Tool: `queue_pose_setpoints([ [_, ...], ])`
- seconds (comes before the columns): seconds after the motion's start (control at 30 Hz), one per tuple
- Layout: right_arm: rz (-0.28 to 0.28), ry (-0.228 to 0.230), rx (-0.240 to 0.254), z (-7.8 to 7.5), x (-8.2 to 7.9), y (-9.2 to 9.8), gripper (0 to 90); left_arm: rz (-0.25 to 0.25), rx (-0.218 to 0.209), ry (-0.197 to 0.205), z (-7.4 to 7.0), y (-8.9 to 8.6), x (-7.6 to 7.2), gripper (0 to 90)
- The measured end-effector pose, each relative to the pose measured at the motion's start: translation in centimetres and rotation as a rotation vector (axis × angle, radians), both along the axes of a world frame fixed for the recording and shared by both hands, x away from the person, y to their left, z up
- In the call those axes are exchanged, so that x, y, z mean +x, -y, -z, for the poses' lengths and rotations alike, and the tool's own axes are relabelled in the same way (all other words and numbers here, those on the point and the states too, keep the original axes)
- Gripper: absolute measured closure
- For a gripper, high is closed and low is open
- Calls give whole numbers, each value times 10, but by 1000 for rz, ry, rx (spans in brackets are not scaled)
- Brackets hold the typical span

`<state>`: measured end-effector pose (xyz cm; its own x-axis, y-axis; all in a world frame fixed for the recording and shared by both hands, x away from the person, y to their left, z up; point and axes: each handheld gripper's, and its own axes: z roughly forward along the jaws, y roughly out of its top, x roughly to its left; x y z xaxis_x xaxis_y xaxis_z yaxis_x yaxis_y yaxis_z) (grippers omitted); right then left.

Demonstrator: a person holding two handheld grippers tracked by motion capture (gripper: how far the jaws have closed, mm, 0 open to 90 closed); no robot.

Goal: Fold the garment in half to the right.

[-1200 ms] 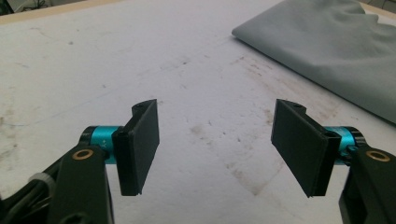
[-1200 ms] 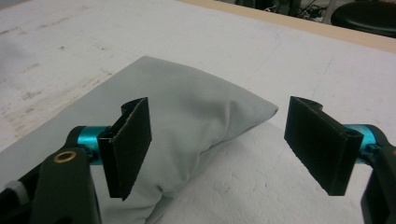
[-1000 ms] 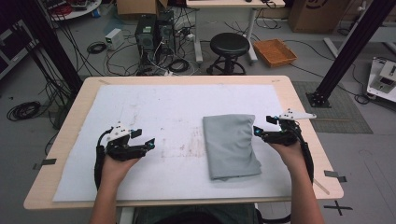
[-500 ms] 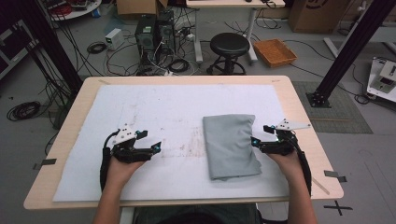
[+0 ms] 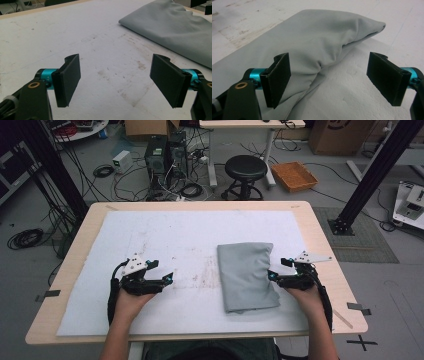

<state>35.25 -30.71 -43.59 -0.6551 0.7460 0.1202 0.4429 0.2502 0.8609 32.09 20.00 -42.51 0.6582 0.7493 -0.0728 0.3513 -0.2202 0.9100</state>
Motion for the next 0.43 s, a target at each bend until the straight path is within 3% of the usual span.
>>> queue_pose_setpoints([
  [0.43,1,2,-11,1,2,1,196,40,1,-5,-2,13,3,246],
])
